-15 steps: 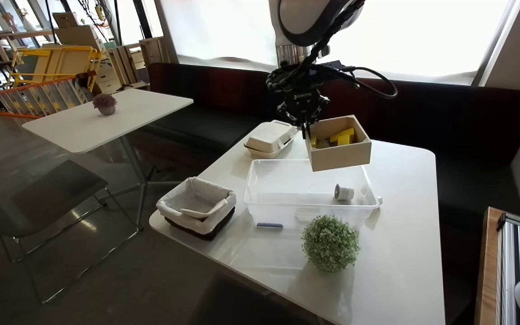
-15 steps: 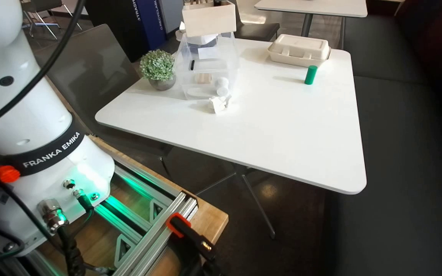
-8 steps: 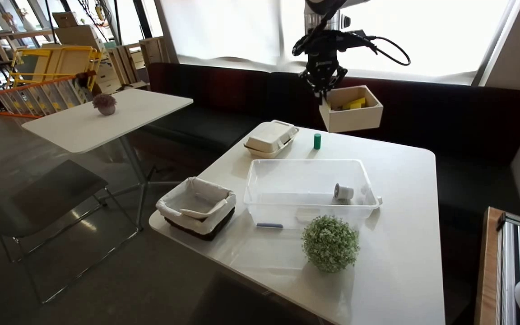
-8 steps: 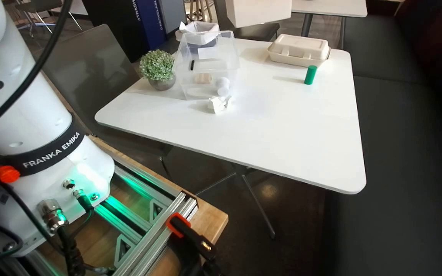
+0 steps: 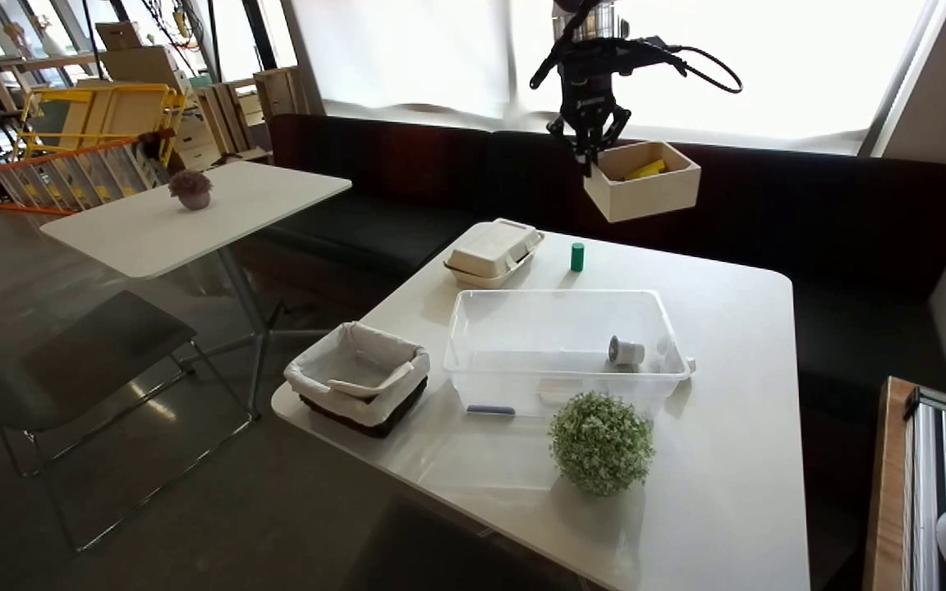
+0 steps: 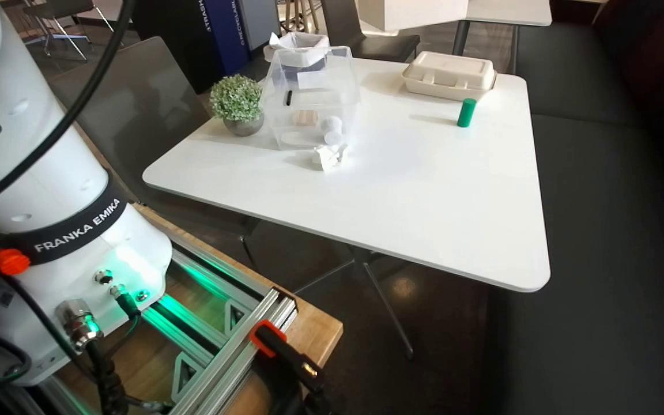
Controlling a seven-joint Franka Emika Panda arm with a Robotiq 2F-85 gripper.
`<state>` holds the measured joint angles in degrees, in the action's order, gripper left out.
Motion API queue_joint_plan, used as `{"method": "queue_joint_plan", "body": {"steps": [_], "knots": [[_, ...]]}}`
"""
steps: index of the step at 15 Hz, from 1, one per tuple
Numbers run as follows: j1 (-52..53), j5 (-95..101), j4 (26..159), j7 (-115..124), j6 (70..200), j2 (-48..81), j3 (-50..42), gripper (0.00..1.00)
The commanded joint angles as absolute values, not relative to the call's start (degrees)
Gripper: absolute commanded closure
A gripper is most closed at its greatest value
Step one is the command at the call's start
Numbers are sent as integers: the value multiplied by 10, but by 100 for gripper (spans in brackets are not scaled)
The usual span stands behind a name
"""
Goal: Remove the wooden box from the lunchbox and put it on the table
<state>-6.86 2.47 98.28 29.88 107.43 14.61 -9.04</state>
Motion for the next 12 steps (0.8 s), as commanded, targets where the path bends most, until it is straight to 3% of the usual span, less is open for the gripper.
{"method": "queue_joint_plan", "body": {"steps": [1, 12], "knots": [[-73, 19, 965, 306, 1085, 161, -101, 98], [-166, -93, 763, 314, 1157, 325, -139, 98]]}}
